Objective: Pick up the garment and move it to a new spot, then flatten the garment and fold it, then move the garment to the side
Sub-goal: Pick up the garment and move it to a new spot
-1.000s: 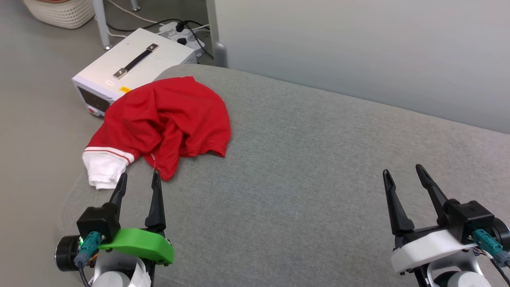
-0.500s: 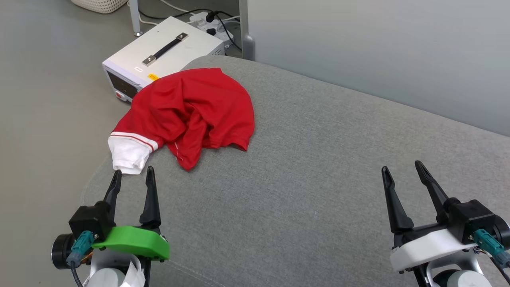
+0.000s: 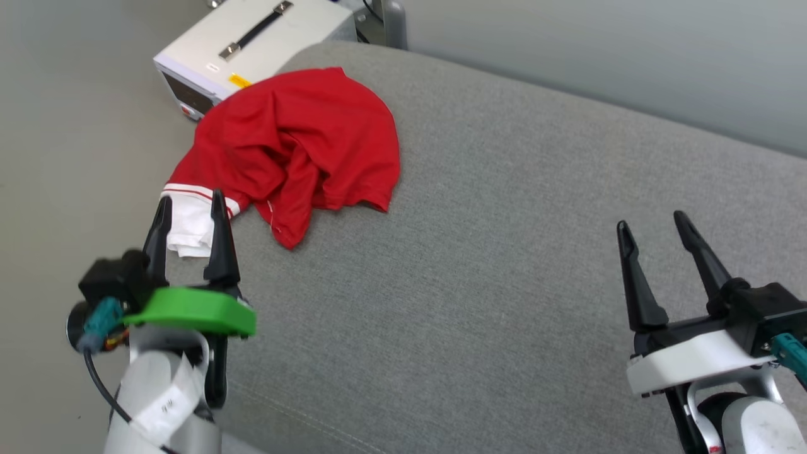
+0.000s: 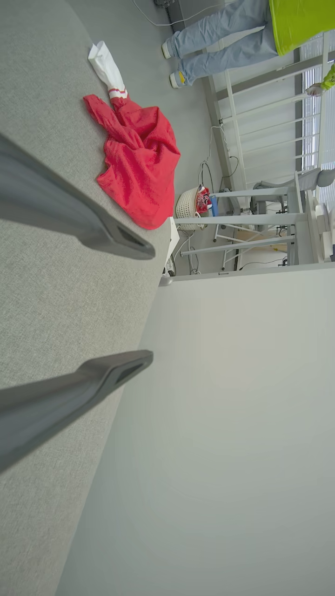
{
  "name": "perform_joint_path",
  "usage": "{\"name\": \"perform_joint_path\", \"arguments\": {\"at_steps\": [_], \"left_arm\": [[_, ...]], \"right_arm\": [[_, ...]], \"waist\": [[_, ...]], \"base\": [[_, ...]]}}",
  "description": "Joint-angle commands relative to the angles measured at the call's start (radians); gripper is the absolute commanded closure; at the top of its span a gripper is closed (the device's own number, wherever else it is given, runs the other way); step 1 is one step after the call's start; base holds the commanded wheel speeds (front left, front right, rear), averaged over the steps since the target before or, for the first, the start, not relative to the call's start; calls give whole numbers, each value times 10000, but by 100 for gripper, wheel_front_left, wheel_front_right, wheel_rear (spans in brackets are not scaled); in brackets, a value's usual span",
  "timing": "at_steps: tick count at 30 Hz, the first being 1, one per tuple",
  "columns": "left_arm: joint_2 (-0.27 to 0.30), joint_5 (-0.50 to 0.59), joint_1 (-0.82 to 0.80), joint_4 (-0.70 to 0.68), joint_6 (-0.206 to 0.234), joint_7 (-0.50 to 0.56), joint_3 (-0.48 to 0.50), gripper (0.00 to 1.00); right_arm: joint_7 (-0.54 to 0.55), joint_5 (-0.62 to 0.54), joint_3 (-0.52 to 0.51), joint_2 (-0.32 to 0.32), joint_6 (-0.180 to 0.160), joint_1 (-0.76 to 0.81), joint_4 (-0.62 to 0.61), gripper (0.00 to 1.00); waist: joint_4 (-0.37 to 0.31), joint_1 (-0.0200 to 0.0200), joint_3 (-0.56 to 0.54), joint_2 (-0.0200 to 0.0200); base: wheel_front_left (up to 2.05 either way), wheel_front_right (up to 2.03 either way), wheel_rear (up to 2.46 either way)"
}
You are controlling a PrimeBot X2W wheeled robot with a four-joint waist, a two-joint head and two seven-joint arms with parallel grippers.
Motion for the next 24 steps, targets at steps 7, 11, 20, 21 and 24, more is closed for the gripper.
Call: {"name": "perform_joint_path", "arguments": {"at_steps": [7, 11, 20, 21, 24], "left_arm": [[1039, -1206, -2639, 1705, -174, 722, -380, 0], [1937, -2161, -4121, 2418, -219, 1679, -926, 0], [3840, -4723, -6938, 4631, -290, 5535, -2270, 0], [3896, -4951, -7032, 4789, -290, 5836, -2354, 0], [4123, -5481, -7240, 5338, -290, 6682, -2670, 0]], "right_arm": [[268, 18, -90, -249, -5, -765, -596, 0], [334, 67, -165, -349, -5, -1113, -828, 0], [88, 294, 2, -538, -6, -1984, -1003, 0], [59, 291, 25, -537, -6, -2012, -1005, 0], [-1, 283, 102, -510, -6, -2077, -1014, 0]], "waist": [[-958, -1, 2017, 0], [-1339, -1, 2896, 0], [-2507, -1, 4545, 0], [-2581, -1, 4607, 0], [-2772, -1, 4797, 0]], "base": [[0, 0, 0], [0, 0, 0], [0, 0, 0], [0, 0, 0], [0, 0, 0]]}}
